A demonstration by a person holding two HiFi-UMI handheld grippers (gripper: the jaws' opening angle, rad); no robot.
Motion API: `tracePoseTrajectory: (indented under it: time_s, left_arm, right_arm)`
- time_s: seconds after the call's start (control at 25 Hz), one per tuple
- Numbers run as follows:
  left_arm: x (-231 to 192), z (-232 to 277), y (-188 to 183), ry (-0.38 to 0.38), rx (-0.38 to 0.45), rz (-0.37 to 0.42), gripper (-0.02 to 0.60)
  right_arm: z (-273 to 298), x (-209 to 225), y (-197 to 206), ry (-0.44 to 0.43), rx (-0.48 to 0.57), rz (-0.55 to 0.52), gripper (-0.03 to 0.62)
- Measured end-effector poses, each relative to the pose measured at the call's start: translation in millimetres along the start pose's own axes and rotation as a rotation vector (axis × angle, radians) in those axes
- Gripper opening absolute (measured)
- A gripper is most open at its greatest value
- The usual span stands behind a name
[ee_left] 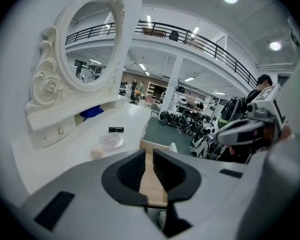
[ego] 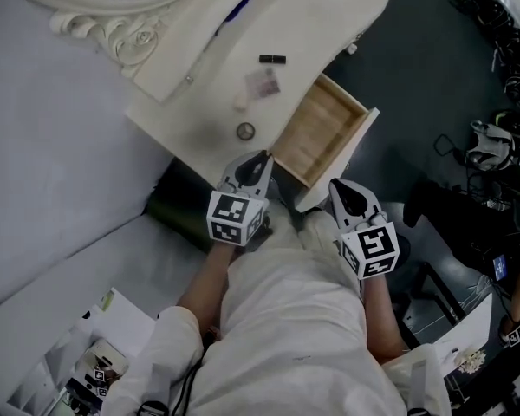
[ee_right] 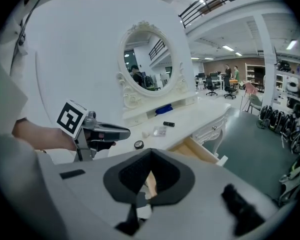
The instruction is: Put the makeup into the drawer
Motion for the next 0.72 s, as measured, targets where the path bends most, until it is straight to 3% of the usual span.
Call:
tracePoseTrajectory:
  time_s: [0.28, 0.48, 0.72]
  left_arm:
    - [-43, 23, 16, -0.036, -0.048, 0.015, 0.128]
    - [-71, 42, 30, -0.073, -0.103, 0.043, 0.247]
    - [-89, 64, 41, -0.101, -0.157, 0.057, 0.295]
  right_arm:
    - [23, -7, 4, 0.019, -0.036, 0.027, 0.012]
    - [38, -10, 6, 0.033, -0.064, 0.038, 0.012]
    - [49, -11, 11, 0.045, -0.098, 0.056, 0.012]
Point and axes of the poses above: the fingertips, and each gripper's own axes: z forward along the fingers, x to its right, y out of its underside, the point moved 3 cm from there along -z, backward along the fingers, and after that the axes turned 9 degrees about -y, right-handed, at the moved point
